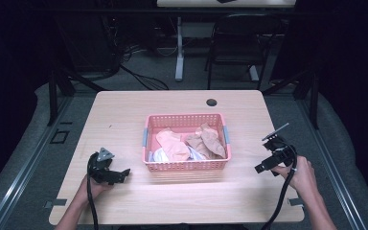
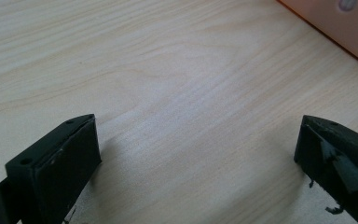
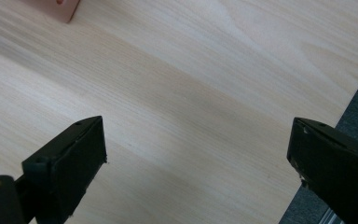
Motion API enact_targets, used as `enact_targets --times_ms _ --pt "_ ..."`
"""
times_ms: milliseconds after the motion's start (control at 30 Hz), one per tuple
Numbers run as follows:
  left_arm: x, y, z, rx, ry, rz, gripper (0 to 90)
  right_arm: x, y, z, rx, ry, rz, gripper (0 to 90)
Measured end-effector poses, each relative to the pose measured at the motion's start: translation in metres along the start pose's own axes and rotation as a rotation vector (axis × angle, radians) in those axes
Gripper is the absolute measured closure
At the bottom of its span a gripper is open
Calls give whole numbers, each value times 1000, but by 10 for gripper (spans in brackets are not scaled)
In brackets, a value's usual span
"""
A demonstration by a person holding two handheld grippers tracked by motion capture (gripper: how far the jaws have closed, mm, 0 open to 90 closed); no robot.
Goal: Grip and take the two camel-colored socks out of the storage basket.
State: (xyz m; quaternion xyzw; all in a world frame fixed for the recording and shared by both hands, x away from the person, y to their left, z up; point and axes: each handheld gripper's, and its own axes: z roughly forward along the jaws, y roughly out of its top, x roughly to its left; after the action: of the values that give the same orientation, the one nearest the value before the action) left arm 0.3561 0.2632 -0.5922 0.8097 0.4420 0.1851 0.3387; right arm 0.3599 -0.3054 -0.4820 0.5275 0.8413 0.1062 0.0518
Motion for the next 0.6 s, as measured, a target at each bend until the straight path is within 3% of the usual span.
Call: enact_targets --times_ms 167,200,600 --pt "0 -1 -1 1 0 -1 0 9 6 -7 -37 5 -9 41" --pt "0 -1 -1 1 -1 0 0 10 9 -10 -13 9 -33 41" --pt "0 -1 -1 -1 0 2 0 30 40 -36 -46 -4 -109 41"
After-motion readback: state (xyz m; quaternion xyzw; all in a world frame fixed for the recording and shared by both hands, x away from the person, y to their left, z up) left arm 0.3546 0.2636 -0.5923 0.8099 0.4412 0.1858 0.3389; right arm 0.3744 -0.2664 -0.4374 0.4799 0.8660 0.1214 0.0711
